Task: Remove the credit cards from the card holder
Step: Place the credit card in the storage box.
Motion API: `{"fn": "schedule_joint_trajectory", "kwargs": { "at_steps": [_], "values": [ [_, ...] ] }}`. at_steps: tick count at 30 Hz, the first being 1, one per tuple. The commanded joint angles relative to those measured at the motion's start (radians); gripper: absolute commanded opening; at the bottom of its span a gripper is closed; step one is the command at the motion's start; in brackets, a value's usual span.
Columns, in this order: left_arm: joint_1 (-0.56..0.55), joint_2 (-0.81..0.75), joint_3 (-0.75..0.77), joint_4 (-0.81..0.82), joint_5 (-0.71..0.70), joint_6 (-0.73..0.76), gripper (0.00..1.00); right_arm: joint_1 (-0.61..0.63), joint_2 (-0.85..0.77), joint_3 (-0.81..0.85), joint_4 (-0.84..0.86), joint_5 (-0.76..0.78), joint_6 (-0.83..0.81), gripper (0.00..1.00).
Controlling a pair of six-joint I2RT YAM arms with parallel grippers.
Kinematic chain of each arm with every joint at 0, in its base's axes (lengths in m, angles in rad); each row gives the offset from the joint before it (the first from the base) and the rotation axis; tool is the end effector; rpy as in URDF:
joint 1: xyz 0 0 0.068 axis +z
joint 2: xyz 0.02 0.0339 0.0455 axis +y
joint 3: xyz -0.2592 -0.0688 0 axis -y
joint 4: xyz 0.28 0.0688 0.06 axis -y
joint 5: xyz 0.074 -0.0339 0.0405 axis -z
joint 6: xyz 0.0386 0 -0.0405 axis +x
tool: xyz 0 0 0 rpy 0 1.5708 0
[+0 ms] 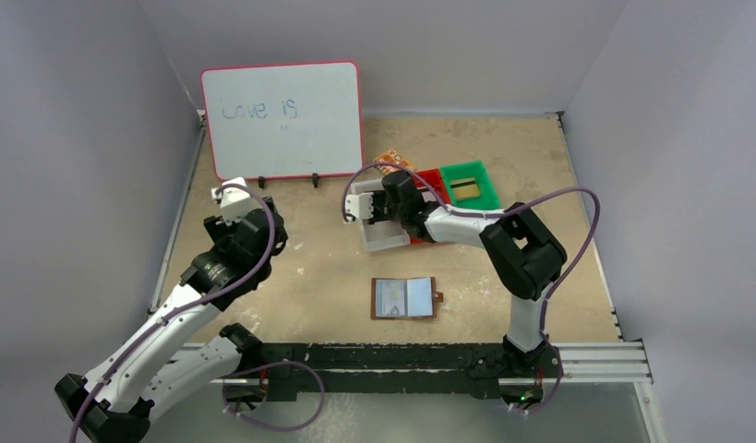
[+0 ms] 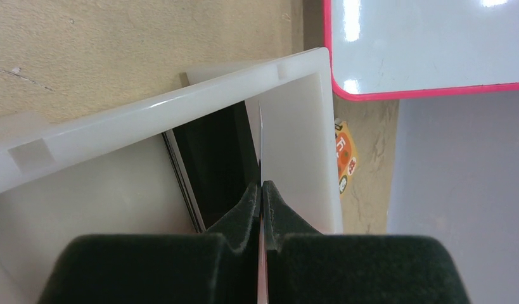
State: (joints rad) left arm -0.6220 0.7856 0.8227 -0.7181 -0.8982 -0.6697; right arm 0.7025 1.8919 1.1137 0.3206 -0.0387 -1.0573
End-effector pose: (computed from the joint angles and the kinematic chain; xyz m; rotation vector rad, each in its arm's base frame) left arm 0.1724 -0.0865 0.3054 -0.4890 1.9173 0.1888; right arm 0.3382 0.2882 0.1559 -1.5822 1.2765 -0.1845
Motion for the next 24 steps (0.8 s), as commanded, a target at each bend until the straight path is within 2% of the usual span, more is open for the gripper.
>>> {"fn": "schedule_joint_trajectory", "kwargs": {
  "at_steps": [1, 6, 9, 13, 18, 21, 22, 24],
  "values": [
    [0.006, -0.002, 0.016, 0.013, -0.027, 0.000, 0.80, 0.000, 0.009, 0.045, 0.037, 0.040, -0.033, 0.00],
    [0.005, 0.004, 0.016, 0.012, -0.020, 0.004, 0.80, 0.003, 0.027, 0.054, 0.029, 0.051, -0.043, 0.00],
    [0.005, 0.010, 0.018, 0.009, -0.018, 0.005, 0.80, 0.008, 0.033, 0.063, 0.000, 0.047, -0.043, 0.13],
    [0.005, 0.012, 0.019, 0.010, -0.016, 0.006, 0.80, 0.011, 0.025, 0.065, -0.009, 0.042, -0.020, 0.16],
    [0.005, 0.018, 0.019, 0.009, -0.015, 0.007, 0.80, 0.011, 0.001, 0.079, -0.061, 0.004, -0.001, 0.29],
    [0.005, 0.023, 0.018, 0.009, -0.012, 0.009, 0.80, 0.011, -0.010, 0.091, -0.083, -0.012, 0.009, 0.31],
    [0.005, 0.025, 0.019, 0.009, -0.010, 0.009, 0.80, 0.012, -0.011, 0.096, -0.093, -0.019, 0.011, 0.37],
    [0.005, 0.027, 0.019, 0.010, -0.009, 0.010, 0.80, 0.011, -0.013, 0.106, -0.114, -0.039, 0.017, 0.41]
  ]
}}
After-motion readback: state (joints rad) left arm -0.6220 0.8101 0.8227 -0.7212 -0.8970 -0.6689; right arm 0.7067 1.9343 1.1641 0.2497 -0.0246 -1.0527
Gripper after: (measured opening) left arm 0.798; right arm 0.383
